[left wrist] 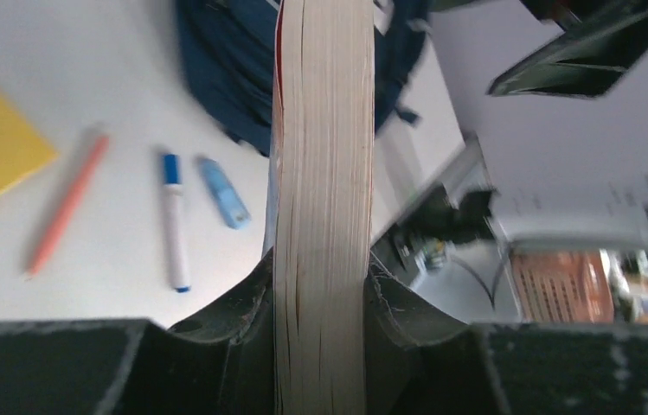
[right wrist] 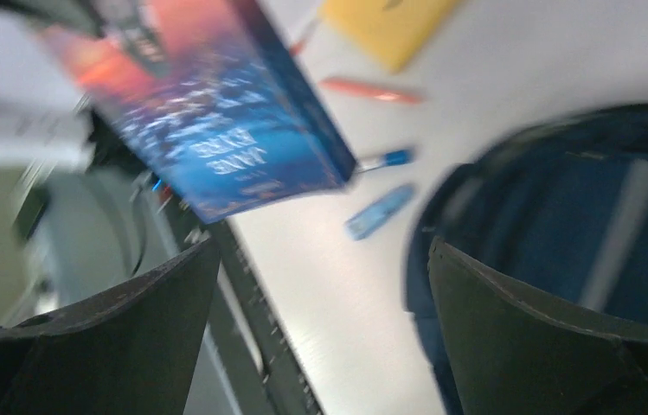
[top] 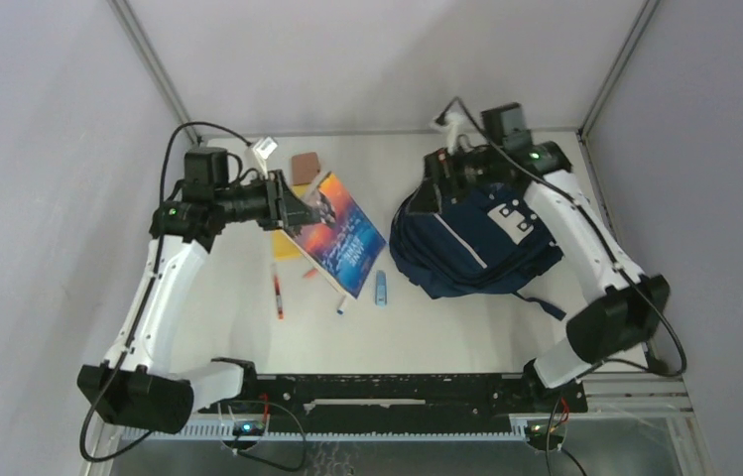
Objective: Pack the student bag
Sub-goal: Pick up the book from the center of the board, then place the book in the student bag.
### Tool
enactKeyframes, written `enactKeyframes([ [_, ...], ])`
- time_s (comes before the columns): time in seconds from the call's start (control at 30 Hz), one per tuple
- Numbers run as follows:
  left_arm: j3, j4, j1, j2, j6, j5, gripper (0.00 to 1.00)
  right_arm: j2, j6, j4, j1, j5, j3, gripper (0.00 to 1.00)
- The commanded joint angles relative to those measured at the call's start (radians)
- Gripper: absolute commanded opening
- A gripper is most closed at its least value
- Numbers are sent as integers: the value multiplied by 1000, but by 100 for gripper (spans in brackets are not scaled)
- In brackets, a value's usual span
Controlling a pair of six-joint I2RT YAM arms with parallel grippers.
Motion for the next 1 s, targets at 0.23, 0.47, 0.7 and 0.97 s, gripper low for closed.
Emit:
enactKeyframes([
  [0.23,-179,399,25,-257,-421,-523,0,-204,144,415,83,833,-363,98],
  [0.47,-250,508,25,-312,-462,-531,0,-52,139,490,148,800,-379,72],
  [0.7,-290,501,26,-311,-471,-521,0,57,136,493,189,793,-379,53],
  [0.97,-297,510,25,-310,-477,-519,0,126,136,437,195,799,-390,47],
])
